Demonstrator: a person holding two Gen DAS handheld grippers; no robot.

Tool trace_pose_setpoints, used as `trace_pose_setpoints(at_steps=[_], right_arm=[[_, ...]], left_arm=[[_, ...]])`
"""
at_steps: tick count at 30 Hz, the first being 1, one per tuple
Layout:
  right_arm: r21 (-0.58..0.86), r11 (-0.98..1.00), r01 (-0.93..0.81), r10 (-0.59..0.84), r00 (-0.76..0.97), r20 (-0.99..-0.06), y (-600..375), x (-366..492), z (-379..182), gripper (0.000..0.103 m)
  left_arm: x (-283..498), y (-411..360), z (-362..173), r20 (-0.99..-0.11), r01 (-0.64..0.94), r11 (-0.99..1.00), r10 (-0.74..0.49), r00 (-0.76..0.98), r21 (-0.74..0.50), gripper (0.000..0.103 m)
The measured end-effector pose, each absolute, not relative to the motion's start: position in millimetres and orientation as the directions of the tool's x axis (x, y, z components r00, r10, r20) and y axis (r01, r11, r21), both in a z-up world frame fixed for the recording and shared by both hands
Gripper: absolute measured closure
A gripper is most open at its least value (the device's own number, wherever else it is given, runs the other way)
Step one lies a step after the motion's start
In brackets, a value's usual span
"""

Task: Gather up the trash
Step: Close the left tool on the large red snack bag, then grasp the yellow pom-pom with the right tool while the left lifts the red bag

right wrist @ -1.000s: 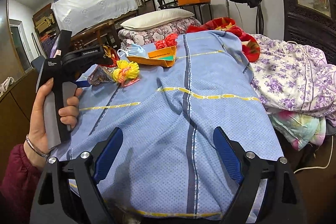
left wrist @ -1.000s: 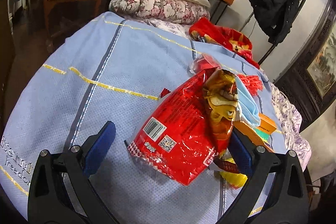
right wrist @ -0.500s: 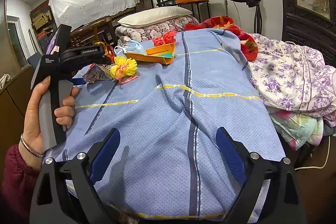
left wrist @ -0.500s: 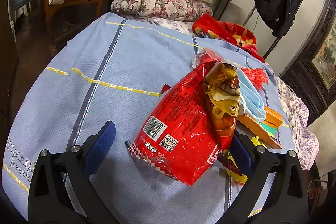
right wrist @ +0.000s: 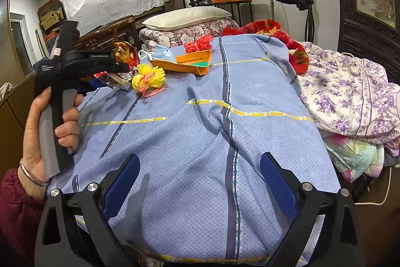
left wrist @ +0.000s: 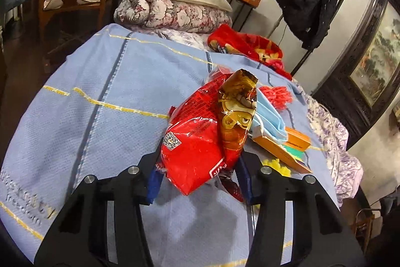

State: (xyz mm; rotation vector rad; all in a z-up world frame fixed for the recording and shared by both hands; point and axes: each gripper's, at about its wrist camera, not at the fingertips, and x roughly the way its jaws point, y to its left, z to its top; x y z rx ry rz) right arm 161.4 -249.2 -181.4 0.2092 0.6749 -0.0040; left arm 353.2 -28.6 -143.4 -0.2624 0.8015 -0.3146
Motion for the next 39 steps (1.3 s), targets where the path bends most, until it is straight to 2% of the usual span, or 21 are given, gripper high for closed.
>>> trace_pose_setpoints(at_steps=[4,9,16,18,19,22,25,27,31,36,39], right_arm=[[0.203,0.976,0.072,0.07,0.784,-0.617,-249,161,-182,0.008],[0.205,0.976,0.073,0.071,0.784,-0.617,-249,159,-182,0.007],[0.21,0.974,0.08,0.069,0.784,-0.617,-252,156,-181,0.006],[0.209,0.974,0.084,0.065,0.785,-0.616,-252,156,-181,0.006],[0.208,0.974,0.086,0.063,0.784,-0.618,-252,156,-181,0.006],[0.211,0.975,0.078,0.07,0.787,-0.613,-251,158,-175,0.006],[0.211,0.977,0.04,0.092,0.812,-0.576,-244,170,-156,0.006],[0.22,0.975,0.009,0.12,0.816,-0.566,-237,192,-140,0.006],[0.248,0.968,-0.031,0.183,0.764,-0.619,-220,239,-131,0.006],[0.248,0.968,-0.026,0.187,0.736,-0.651,-207,287,-136,0.006],[0.274,0.962,-0.017,0.204,0.708,-0.676,-204,309,-145,0.01]], left_arm=[[337,-14,-129,-0.645,0.183,0.917,-0.382,0.661,-0.355,0.053],[306,4,-116,-0.625,0.182,0.933,-0.345,0.701,-0.311,0.053],[279,22,-148,-0.705,0.138,0.948,-0.306,0.64,-0.286,0.053],[273,28,-150,-0.698,0.129,0.948,-0.304,0.649,-0.292,0.051],[272,30,-149,-0.696,0.115,0.951,-0.289,0.658,-0.286,0.048],[275,35,-153,-0.708,0.066,0.959,-0.249,0.661,-0.275,0.03],[279,37,-156,-0.718,0.051,0.957,-0.249,0.65,-0.286,0.021],[279,34,-157,-0.721,0.053,0.961,-0.24,0.65,-0.273,0.019],[281,21,-159,-0.74,0.07,0.978,-0.195,0.644,-0.196,0.008],[282,16,-163,-0.755,0.067,0.987,-0.156,0.636,-0.148,0.007],[282,16,-163,-0.758,0.066,0.988,-0.151,0.635,-0.142,0.007]])
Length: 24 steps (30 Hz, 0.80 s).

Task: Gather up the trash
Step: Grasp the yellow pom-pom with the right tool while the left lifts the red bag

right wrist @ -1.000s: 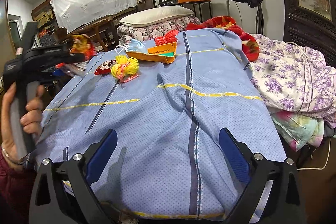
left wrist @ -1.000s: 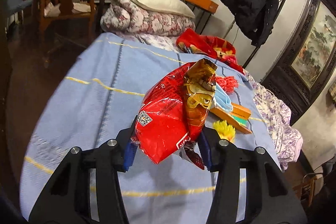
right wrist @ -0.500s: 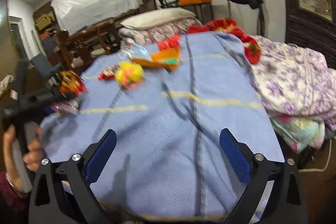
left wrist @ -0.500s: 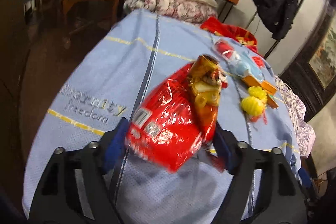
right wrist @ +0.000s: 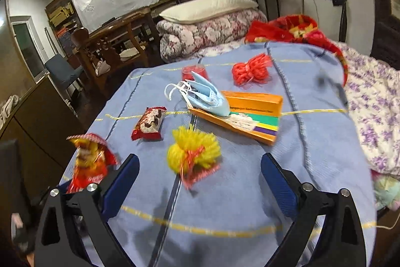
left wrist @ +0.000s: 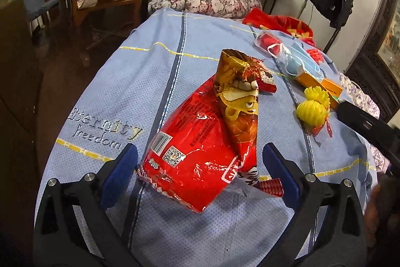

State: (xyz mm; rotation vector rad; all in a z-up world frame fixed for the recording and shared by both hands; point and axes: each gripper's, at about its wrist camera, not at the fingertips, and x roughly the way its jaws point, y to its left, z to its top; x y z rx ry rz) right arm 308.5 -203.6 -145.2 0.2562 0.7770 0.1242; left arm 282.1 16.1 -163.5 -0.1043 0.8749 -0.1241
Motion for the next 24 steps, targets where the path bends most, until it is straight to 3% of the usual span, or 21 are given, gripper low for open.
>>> trace_pose_setpoints(at_steps=[6,8,10,16,21,24], right_arm=[[0.298,0.954,0.017,0.212,0.666,-0.715,-200,340,-166,0.02],[0.309,0.951,-0.032,0.251,0.664,-0.704,-196,343,-166,0.051],[0.335,0.94,-0.06,0.29,0.653,-0.699,-195,344,-167,0.064],[0.378,0.926,-0.016,0.267,0.733,-0.625,-215,284,-158,0.064],[0.221,0.975,-0.019,0.149,0.795,-0.588,-213,203,-160,0.063],[0.217,0.976,-0.025,0.147,0.808,-0.57,-223,185,-163,0.063]], left_arm=[[286,12,-163,-0.768,0.063,0.991,-0.132,0.627,-0.119,0.007],[287,14,-163,-0.769,0.064,0.991,-0.133,0.626,-0.12,0.007],[287,14,-163,-0.769,0.064,0.991,-0.134,0.625,-0.121,0.007],[287,16,-162,-0.764,0.066,0.988,-0.149,0.627,-0.138,0.007],[287,27,-158,-0.751,0.033,0.978,-0.181,0.635,-0.208,0.007],[288,39,-156,-0.74,-0.009,0.968,-0.187,0.646,-0.252,0.007]])
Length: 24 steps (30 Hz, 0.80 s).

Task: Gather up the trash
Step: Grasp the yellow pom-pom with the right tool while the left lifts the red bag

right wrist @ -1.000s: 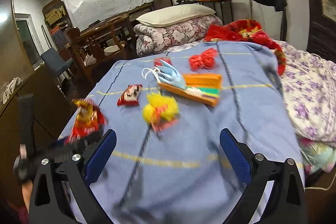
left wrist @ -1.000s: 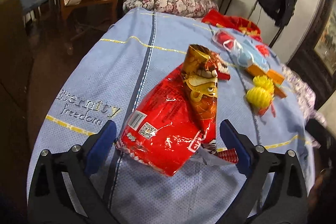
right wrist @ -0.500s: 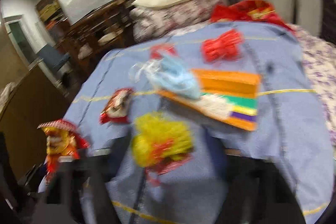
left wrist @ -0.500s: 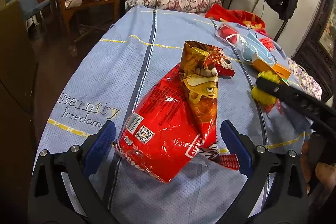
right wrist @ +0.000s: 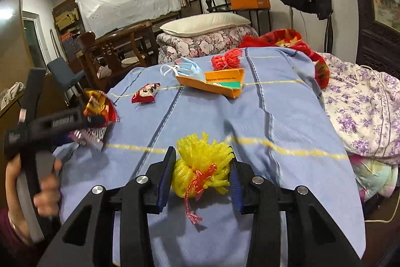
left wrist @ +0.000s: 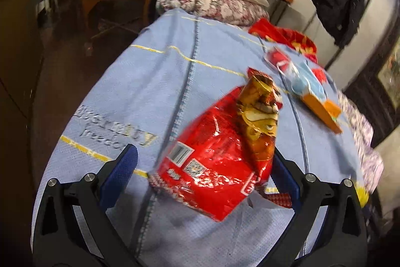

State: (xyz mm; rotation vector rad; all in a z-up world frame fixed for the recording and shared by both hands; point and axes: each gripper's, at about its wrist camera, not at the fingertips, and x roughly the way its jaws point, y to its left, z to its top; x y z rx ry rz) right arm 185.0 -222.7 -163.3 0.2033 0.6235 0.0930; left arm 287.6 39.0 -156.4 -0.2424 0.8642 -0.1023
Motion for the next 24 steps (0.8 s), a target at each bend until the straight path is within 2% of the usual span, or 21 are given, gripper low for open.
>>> trace_pose_setpoints(at_steps=[3,10,13,16,17,20,24], right_arm=[[0.245,0.969,-0.027,0.165,0.808,-0.565,-230,184,-166,0.062],[0.23,0.972,-0.051,0.179,0.792,-0.583,-223,194,-173,0.059],[0.243,0.969,-0.048,0.186,0.789,-0.585,-224,194,-174,0.057],[0.255,0.966,-0.048,0.194,0.782,-0.592,-224,195,-175,0.057],[0.257,0.965,-0.05,0.198,0.78,-0.593,-224,196,-175,0.057],[0.257,0.965,-0.05,0.199,0.778,-0.596,-224,198,-176,0.057],[0.252,0.967,-0.048,0.193,0.782,-0.593,-224,197,-175,0.058]], left_arm=[[288,41,-155,-0.735,-0.022,0.966,-0.18,0.654,-0.257,0.007],[283,17,-146,-0.703,0.027,0.988,-0.125,0.7,-0.149,0.009],[283,9,-147,-0.703,0.055,0.991,-0.125,0.7,-0.121,0.018],[286,3,-150,-0.717,0.088,0.989,-0.145,0.681,-0.115,0.038],[286,3,-151,-0.718,0.095,0.988,-0.153,0.679,-0.121,0.047],[282,3,-147,-0.7,0.115,0.983,-0.183,0.69,-0.143,0.054],[263,-2,-131,-0.627,0.191,0.959,-0.282,0.726,-0.211,0.054]])
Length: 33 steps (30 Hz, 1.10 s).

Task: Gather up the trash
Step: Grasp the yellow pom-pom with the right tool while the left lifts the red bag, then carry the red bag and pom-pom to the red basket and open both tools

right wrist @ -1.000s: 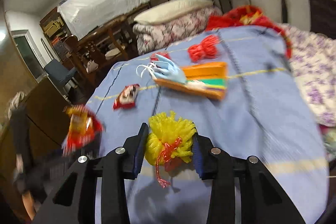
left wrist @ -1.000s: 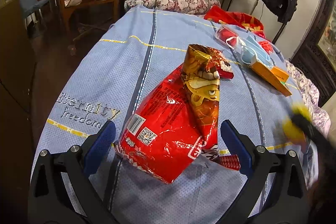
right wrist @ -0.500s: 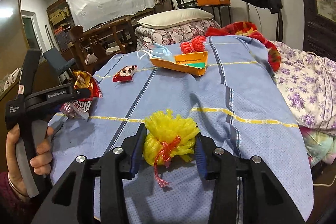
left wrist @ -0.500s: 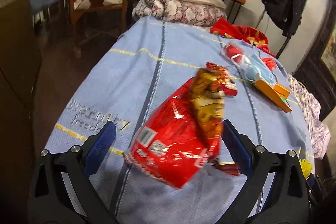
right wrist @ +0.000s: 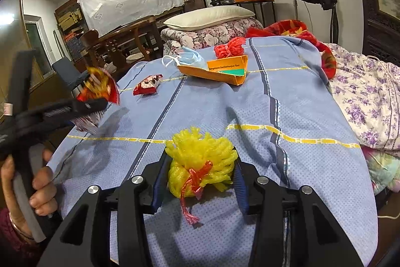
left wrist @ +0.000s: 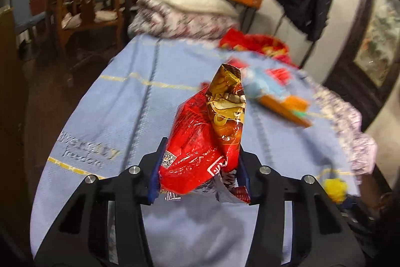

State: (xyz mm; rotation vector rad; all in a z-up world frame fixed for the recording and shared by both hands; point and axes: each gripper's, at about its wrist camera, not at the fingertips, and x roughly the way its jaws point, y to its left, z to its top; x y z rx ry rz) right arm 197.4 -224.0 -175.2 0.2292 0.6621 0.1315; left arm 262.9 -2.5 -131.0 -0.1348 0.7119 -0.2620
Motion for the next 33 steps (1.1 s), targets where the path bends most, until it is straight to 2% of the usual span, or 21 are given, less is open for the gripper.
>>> trace_pose_setpoints(at_steps=[4,10,16,23,29,33], right_arm=[[0.26,0.965,-0.027,0.177,0.797,-0.577,-229,192,-172,0.058],[0.363,0.932,-0.018,0.234,0.793,-0.562,-243,165,-155,0.058],[0.426,0.9,-0.093,0.296,0.847,-0.442,-253,138,-92,0.058],[0.35,0.926,-0.143,0.263,0.908,-0.324,-277,74,-25,0.058],[0.312,0.947,-0.075,0.167,0.946,-0.277,-334,5,-8,0.058],[0.332,0.943,0.02,0.083,0.953,-0.292,-388,-34,-23,0.057]], left_arm=[[222,-4,-120,-0.57,0.22,0.954,-0.299,0.766,-0.204,0.054],[167,-3,-108,-0.56,0.238,0.947,-0.319,0.764,-0.214,0.054],[119,-23,-68,-0.498,0.293,0.94,-0.34,0.798,-0.173,0.054],[62,-67,-18,-0.42,0.409,0.899,-0.436,0.796,-0.159,0.054],[28,-130,-3,-0.431,0.533,0.835,-0.535,0.727,-0.139,0.054],[18,-186,-12,-0.474,0.613,0.783,-0.581,0.661,-0.105,0.054]])
